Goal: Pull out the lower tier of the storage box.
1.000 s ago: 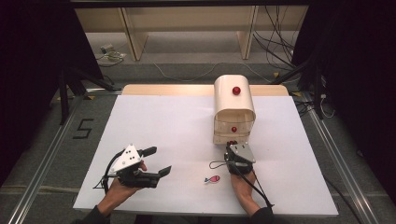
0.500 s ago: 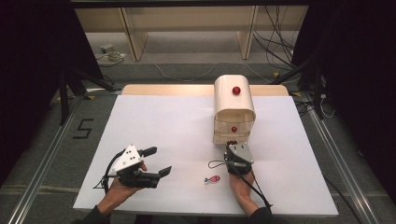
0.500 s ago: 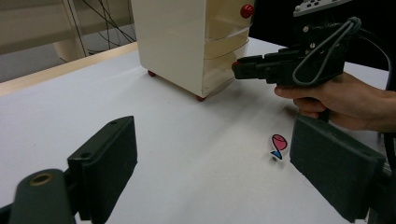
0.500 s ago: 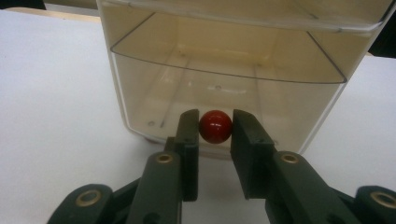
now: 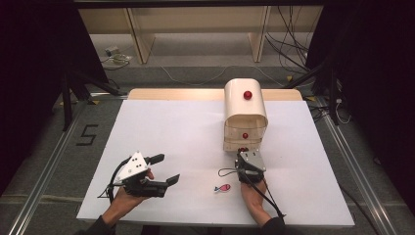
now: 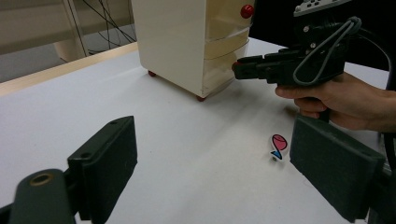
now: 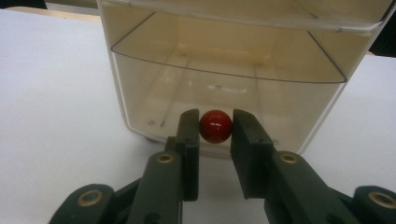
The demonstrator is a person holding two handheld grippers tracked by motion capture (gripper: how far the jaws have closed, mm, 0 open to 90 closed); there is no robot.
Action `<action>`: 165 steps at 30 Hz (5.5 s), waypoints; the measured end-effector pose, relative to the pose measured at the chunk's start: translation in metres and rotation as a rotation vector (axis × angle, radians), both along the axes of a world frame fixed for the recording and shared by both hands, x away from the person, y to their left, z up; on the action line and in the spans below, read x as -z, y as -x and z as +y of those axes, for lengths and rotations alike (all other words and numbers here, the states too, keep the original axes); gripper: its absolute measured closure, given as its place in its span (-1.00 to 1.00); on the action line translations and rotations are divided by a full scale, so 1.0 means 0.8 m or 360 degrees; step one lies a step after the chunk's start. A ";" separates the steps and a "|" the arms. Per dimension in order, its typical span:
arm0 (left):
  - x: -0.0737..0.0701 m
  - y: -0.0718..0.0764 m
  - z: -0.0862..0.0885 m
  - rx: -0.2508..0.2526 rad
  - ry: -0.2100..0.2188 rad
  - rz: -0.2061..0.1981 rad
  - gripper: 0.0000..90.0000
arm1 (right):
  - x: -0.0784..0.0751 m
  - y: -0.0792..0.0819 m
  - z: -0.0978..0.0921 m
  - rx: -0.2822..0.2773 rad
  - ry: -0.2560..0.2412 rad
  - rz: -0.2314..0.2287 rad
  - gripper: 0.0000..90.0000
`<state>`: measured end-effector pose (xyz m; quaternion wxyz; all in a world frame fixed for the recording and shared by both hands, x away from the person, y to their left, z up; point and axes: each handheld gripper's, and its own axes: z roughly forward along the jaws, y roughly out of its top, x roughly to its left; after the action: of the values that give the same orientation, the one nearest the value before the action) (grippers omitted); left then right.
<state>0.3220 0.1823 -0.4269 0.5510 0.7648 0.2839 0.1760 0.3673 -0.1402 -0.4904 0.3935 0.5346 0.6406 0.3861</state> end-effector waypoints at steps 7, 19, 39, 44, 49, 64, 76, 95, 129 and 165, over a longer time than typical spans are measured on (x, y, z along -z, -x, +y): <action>0.000 0.000 0.000 -0.0001 0.0002 0.0001 -0.67 | 0.000 0.001 0.000 -0.0004 0.0001 0.0003 0.64; 0.000 0.000 0.000 0.0000 0.0002 0.0001 -0.67 | -0.002 0.004 -0.003 -0.0019 -0.0021 0.0021 0.64; 0.000 0.000 0.000 -0.0002 -0.0001 0.0002 -0.67 | -0.004 0.015 -0.006 -0.0044 -0.0053 0.0041 0.64; 0.000 0.000 0.000 0.0001 -0.0001 0.0006 -0.67 | -0.005 0.017 -0.006 -0.0049 -0.0064 0.0052 0.64; 0.000 0.000 0.000 0.0001 -0.0002 0.0006 -0.67 | -0.006 0.020 -0.007 -0.0053 -0.0071 0.0063 0.64; 0.000 0.000 0.000 0.0007 -0.0012 0.0010 -0.67 | -0.006 0.025 -0.007 -0.0063 -0.0062 0.0069 0.64; 0.000 0.000 0.000 0.0006 -0.0013 0.0008 -0.67 | -0.007 0.027 -0.009 -0.0068 -0.0068 0.0085 0.63; 0.000 0.000 0.000 0.0008 -0.0012 0.0011 -0.67 | -0.026 0.038 -0.024 -0.0209 -0.0211 0.0147 0.01; 0.001 0.000 0.000 0.0003 -0.0008 0.0012 -0.67 | -0.064 0.032 -0.044 -0.0418 -0.0181 0.0170 -0.46; 0.001 -0.001 -0.001 0.0008 -0.0012 0.0017 -0.67 | -0.077 0.002 -0.060 -0.0472 -0.0145 0.0137 0.99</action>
<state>0.3226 0.1814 -0.4278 0.5470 0.7685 0.2842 0.1718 0.3657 -0.1883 -0.4284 0.2796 0.4676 0.7105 0.4454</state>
